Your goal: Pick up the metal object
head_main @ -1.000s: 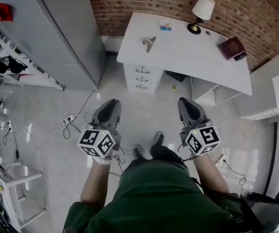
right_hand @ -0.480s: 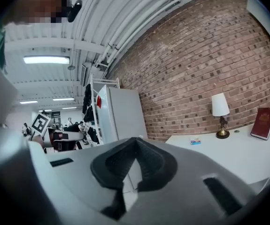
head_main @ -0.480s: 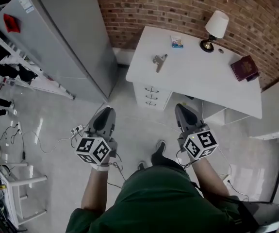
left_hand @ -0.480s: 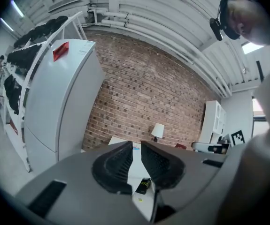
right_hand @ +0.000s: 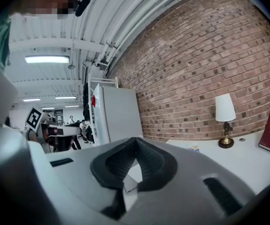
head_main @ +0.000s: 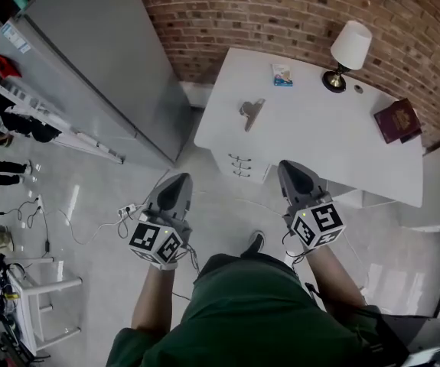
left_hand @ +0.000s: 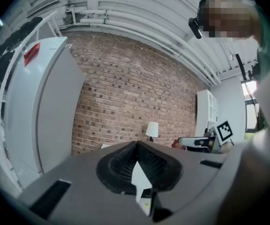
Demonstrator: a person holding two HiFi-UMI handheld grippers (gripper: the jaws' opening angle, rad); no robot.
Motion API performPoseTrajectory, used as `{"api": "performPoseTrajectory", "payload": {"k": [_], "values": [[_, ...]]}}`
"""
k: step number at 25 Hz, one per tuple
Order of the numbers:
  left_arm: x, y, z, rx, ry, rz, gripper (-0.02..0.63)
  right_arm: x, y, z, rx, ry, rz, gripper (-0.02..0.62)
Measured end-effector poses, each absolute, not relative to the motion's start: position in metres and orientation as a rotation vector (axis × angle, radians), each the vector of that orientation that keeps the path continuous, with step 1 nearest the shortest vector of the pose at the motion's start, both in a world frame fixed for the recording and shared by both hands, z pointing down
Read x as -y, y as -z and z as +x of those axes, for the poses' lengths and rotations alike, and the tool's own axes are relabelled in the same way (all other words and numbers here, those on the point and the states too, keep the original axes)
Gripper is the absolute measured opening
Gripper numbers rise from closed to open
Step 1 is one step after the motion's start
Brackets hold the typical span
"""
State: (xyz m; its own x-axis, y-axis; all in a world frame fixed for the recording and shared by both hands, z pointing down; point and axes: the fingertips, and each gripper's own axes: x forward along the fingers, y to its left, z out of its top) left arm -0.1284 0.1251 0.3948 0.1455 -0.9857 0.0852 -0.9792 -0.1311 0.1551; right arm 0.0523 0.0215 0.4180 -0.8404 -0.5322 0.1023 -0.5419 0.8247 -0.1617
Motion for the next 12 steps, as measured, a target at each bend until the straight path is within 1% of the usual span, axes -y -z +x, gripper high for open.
{"api": "performPoseTrajectory", "payload": {"k": [5,12], "values": [[-0.096,-0.396,-0.121,1.916,0.048,2.249,0.009,0.002,-0.421,0.057,2.945,-0.308,0.873,0.003],[-0.057,-0.400,-0.136,1.872,0.099,2.249,0.011,0.026,-0.429,0.052,2.909,-0.322,0.918,0.003]]}}
